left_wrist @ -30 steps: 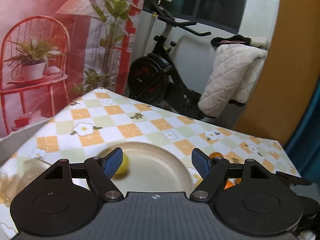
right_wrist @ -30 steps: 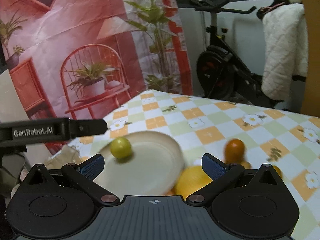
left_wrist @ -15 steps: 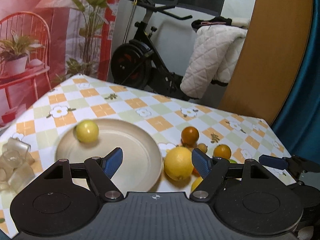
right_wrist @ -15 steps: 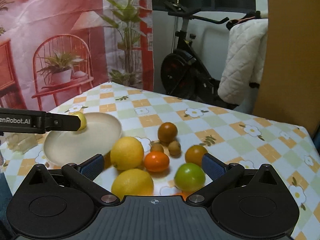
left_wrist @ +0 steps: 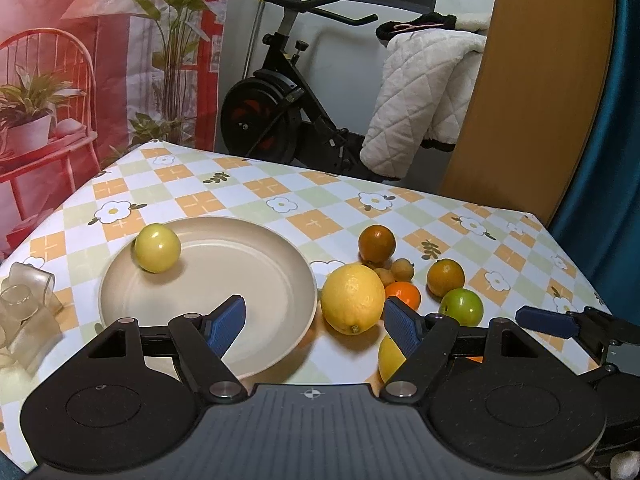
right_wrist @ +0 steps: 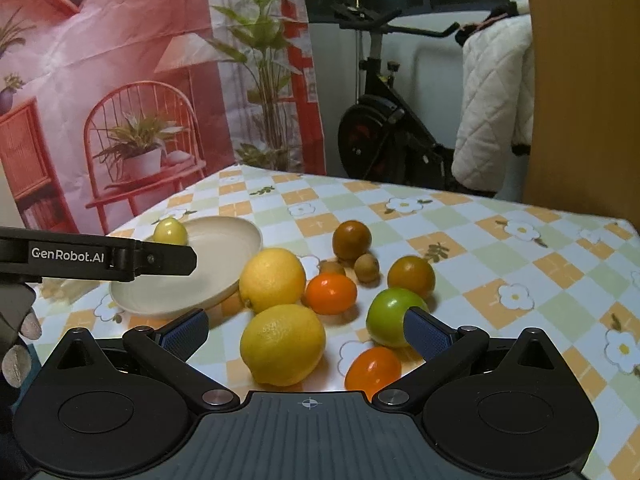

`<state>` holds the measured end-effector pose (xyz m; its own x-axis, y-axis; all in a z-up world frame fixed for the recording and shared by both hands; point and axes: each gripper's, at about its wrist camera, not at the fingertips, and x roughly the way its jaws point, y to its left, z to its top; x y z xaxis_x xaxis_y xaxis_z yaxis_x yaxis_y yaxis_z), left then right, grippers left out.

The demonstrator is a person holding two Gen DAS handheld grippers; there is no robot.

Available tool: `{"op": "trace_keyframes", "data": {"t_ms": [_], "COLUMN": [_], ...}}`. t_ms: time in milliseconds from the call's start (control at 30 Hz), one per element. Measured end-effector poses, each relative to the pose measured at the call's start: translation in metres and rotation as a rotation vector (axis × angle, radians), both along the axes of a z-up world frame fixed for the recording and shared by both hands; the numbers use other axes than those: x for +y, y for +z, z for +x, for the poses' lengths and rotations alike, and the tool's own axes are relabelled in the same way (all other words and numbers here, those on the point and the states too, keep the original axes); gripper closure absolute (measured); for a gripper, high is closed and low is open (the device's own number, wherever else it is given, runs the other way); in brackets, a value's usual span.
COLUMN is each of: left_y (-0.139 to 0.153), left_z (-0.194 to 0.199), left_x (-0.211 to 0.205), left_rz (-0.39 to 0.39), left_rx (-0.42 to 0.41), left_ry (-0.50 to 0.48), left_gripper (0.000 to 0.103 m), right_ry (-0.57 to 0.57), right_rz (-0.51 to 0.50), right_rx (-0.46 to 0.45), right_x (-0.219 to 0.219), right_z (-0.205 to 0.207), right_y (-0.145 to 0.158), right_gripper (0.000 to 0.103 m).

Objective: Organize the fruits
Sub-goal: 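Withdraw the left tool from the plate toward the fruit cluster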

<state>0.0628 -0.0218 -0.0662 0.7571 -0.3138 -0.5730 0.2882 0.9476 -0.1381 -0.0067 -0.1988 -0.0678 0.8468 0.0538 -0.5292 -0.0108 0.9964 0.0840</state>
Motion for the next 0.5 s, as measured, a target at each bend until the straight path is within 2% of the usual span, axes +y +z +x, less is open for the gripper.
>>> {"op": "trace_keyframes", "data": {"t_ms": [100,200,333,500], "left_y": [0.0000,0.0000,-0.0009,-0.0042], "left_z": [-0.0008,-0.0016,-0.0012,0.0036], "left_x": [-0.0036,-0.0051,-0.0051,-0.0043], "left_rz": [0.016,0.033,0.060,0.056], "left_rx": [-0.006,-0.012,-0.022,0.009], "left_ry": [-0.002,0.002,0.007,0.007], "left_gripper": [0.024,0.019,0.018,0.018], "right_ry": [0.005,0.001,-0.022,-0.034], "right_rz": [-0.036,-0.041,-0.046,-0.052], "right_rx": [-0.018,-0.019,-0.013,0.007], "right_x": [0.0040,0.0042,0.0003,-0.0028], "right_z": [-0.0025,-0.0012,-0.0006,0.0012], "right_y": [-0.0010,-0.0012,-0.0032,-0.0091], "right_gripper": [0.001,0.001,0.001,0.005]}}
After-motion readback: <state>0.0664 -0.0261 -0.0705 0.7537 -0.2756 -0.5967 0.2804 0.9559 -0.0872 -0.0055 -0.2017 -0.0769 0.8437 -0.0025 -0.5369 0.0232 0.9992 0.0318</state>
